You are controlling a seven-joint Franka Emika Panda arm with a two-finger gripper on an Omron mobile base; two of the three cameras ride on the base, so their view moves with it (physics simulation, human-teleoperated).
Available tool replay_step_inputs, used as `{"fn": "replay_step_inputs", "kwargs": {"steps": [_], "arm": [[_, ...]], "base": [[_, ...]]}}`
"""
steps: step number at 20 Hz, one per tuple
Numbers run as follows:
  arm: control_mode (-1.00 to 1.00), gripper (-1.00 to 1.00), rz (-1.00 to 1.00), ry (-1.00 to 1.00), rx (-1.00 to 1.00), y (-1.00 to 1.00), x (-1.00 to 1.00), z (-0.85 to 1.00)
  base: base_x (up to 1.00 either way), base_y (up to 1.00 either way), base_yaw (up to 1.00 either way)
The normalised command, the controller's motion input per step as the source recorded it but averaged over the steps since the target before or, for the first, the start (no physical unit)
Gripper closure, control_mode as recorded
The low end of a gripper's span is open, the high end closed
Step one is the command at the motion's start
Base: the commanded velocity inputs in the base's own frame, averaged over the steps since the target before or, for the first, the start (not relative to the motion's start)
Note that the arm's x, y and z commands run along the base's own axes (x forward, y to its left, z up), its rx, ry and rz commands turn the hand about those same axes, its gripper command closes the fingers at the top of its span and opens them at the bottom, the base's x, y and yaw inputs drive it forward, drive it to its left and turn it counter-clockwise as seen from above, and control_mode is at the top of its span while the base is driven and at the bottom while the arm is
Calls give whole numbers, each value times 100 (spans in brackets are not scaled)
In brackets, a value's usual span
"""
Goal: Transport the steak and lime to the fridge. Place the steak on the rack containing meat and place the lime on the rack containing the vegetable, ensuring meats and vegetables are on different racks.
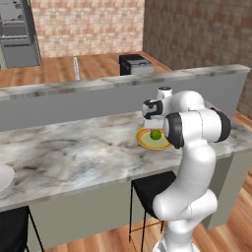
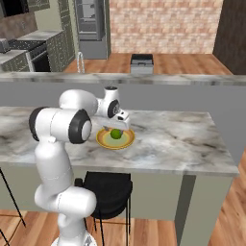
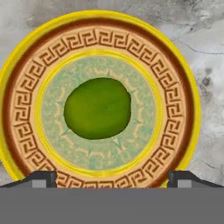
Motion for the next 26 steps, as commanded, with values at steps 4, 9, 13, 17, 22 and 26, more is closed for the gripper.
{"fn": "replay_step_inputs", "kwargs": {"steps": [4, 9, 13, 17, 22, 26], "arm": [[-100, -100, 0, 1, 1, 0, 54, -28], [-100, -100, 0, 0, 0, 0, 49, -20], [-100, -100, 0, 0, 0, 0, 43, -17], [-100, -100, 0, 0, 1, 0, -4, -6], [-100, -100, -2, 0, 6, 0, -55, 0], [-100, -100, -2, 0, 3, 0, -7, -8]], "base": [[0, 0, 0], [0, 0, 0], [0, 0, 0], [0, 0, 0], [0, 0, 0], [0, 0, 0]]}}
